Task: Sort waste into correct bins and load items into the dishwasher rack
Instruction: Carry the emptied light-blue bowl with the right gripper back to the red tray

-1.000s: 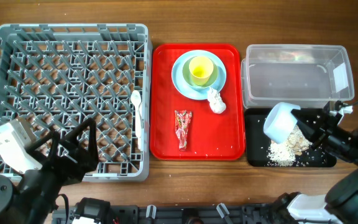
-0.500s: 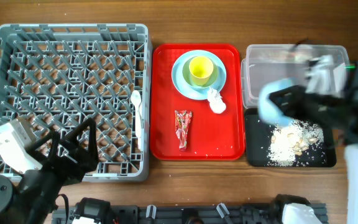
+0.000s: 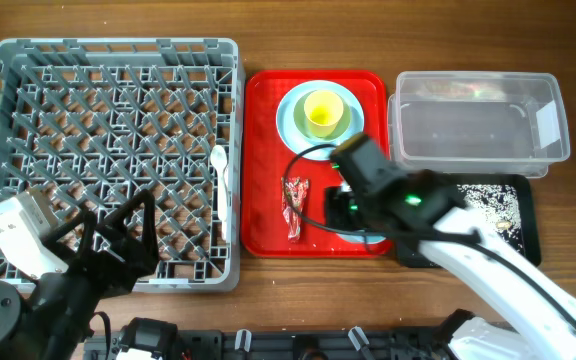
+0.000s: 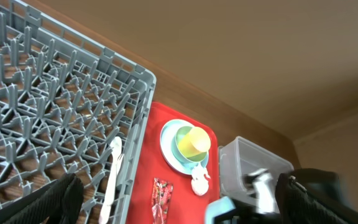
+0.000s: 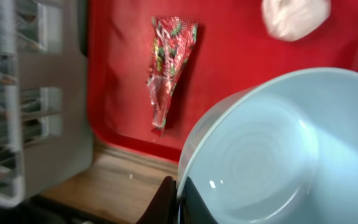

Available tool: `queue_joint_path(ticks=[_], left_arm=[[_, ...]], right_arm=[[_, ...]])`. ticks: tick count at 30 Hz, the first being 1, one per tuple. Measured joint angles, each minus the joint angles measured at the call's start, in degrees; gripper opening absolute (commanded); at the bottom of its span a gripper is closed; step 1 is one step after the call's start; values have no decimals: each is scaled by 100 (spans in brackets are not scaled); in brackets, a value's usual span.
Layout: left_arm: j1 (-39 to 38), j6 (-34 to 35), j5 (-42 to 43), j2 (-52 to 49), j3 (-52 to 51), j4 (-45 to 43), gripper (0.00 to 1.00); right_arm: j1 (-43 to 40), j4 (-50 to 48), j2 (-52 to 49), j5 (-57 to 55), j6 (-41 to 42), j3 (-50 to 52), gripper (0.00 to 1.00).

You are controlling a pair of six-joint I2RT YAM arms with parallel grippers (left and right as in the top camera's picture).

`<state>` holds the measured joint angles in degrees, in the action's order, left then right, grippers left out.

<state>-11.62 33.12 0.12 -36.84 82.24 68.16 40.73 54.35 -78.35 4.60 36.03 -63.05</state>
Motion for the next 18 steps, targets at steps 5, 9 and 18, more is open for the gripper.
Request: queue_joint_path(ticks=[5, 9, 18], left_arm=[[0, 0, 0, 0, 0, 0, 100], [0, 0, 0, 0, 0, 0, 100], [0, 0, 0, 0, 0, 2, 100]], right_arm=[[85, -240, -898, -28, 87, 9, 5], [85, -372, -1405, 118, 120, 9, 12], [85, 15, -1620, 402, -109, -28, 33]])
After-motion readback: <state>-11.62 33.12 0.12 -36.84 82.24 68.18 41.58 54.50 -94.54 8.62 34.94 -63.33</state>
